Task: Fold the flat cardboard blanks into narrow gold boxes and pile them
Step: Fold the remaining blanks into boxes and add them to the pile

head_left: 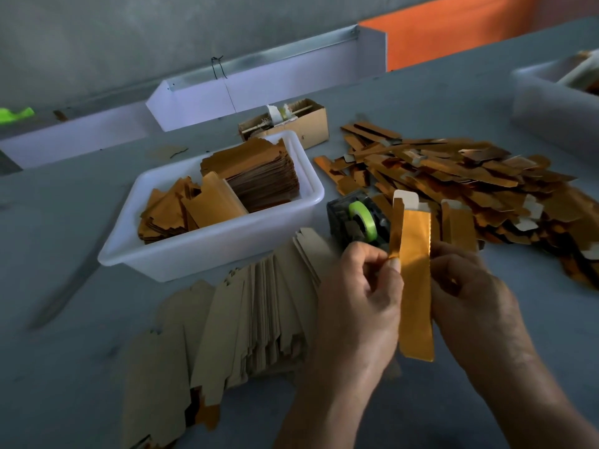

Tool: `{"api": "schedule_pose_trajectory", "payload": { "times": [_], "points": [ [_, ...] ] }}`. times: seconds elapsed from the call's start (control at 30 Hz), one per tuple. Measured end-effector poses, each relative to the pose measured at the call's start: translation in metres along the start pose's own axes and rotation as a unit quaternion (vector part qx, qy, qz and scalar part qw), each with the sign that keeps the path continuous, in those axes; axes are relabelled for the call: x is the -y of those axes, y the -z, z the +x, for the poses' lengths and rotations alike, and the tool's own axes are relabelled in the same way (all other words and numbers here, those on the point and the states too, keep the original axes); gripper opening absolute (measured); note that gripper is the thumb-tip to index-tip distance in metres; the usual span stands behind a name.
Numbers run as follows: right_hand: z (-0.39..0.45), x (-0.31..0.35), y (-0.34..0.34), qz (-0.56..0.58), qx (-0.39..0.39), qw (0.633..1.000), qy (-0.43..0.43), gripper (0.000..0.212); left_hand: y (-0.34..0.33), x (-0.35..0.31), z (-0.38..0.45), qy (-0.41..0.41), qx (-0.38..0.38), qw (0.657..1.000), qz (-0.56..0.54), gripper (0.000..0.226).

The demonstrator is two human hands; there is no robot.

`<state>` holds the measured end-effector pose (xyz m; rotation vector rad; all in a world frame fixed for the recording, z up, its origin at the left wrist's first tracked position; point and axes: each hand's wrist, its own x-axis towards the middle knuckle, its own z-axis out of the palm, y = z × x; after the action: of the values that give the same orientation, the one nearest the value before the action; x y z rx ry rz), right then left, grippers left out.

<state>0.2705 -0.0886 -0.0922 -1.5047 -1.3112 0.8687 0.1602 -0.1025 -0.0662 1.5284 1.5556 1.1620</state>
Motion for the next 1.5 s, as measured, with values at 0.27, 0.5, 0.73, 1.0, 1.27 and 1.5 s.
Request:
{"api": "schedule_pose_trajectory", "payload": {
  "times": [0.27,0.5,0.73,1.0,1.27,1.5],
  "points": [
    [0.003,-0.003,0.000,-0.073,-0.006,0.997,0.029,0.009,-0.005,0.009,0.003,0.014,0.007,1.000,-0.009,0.007],
    [0.001,-0.011,0.010,-0.058,-0.060,0.996,0.021,0.013,-0.001,0.006,0.005,0.040,0.000,0.999,-0.011,0.009],
    [-0.009,0.002,0.044,0.151,0.092,0.983,0.055,0.052,0.017,0.000,-0.007,0.166,0.017,0.968,-0.189,0.004],
    [-0.015,0.031,0.027,0.074,0.174,0.970,0.152,0.025,0.028,-0.009,-0.014,0.169,0.039,0.955,-0.240,0.005],
    [-0.016,0.039,0.024,-0.033,0.161,0.976,0.145,0.038,0.030,-0.011,-0.017,0.171,0.042,0.957,-0.231,0.004],
    [-0.016,0.040,0.022,-0.069,0.124,0.984,0.105,0.028,0.035,-0.010,-0.017,0.152,0.088,0.963,-0.205,0.013]
  ]
}}
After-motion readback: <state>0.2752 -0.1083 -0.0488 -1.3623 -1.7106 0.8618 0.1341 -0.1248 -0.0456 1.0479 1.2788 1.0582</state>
